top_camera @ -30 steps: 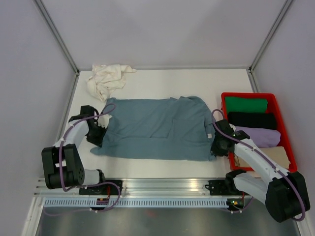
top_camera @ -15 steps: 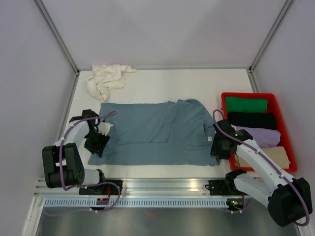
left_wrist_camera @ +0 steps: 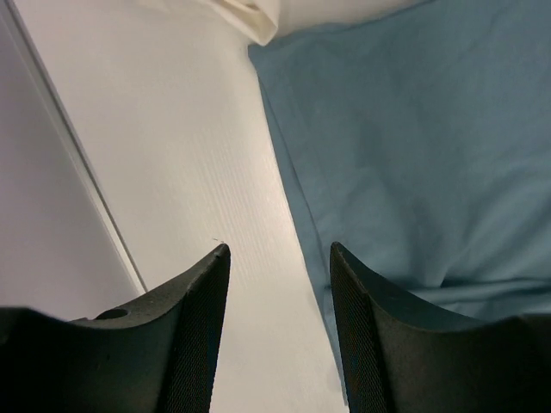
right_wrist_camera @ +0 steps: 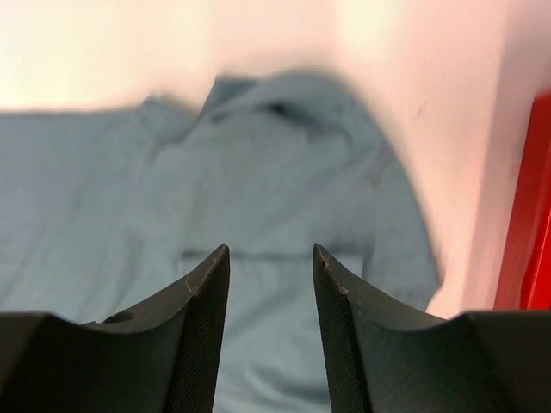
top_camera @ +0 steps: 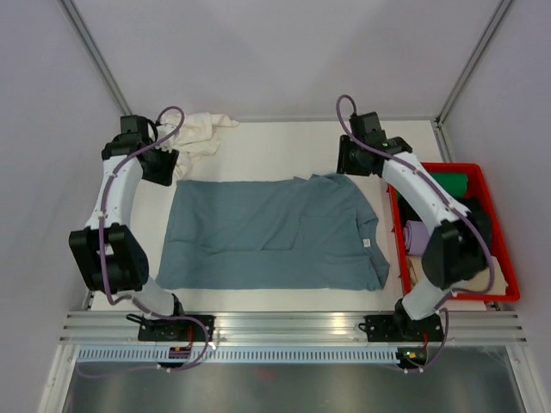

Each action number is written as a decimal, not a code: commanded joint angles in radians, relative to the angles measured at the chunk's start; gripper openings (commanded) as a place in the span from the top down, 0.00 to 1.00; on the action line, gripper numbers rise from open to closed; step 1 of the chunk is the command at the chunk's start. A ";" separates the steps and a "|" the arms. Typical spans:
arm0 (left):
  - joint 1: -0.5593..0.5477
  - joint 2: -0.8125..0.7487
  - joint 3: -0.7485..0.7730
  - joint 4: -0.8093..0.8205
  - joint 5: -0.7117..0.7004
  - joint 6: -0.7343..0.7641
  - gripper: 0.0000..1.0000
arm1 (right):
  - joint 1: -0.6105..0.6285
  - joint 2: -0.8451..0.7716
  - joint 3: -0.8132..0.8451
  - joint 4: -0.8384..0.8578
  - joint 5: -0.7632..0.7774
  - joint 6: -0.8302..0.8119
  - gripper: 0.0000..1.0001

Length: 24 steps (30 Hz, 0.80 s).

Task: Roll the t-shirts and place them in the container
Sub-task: Fold the tshirt

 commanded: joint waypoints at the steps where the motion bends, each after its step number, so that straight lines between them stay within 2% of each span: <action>1: -0.014 0.114 0.048 0.039 0.001 -0.111 0.44 | -0.023 0.243 0.159 0.057 0.039 -0.131 0.50; 3: -0.020 0.180 0.087 0.043 0.004 -0.145 0.43 | -0.023 0.329 0.264 0.025 0.090 -0.165 0.48; 4: -0.027 0.202 0.093 0.045 0.007 -0.148 0.43 | -0.023 0.401 0.289 0.021 0.095 -0.175 0.47; 10: -0.040 0.384 0.145 0.111 -0.067 -0.183 0.42 | -0.024 0.579 0.411 0.054 0.099 -0.246 0.45; 17: -0.040 0.565 0.308 0.138 -0.081 -0.243 0.42 | -0.024 0.641 0.429 0.098 0.027 -0.306 0.45; 24: -0.037 0.673 0.342 0.137 -0.105 -0.245 0.43 | -0.024 0.650 0.425 0.109 -0.002 -0.337 0.45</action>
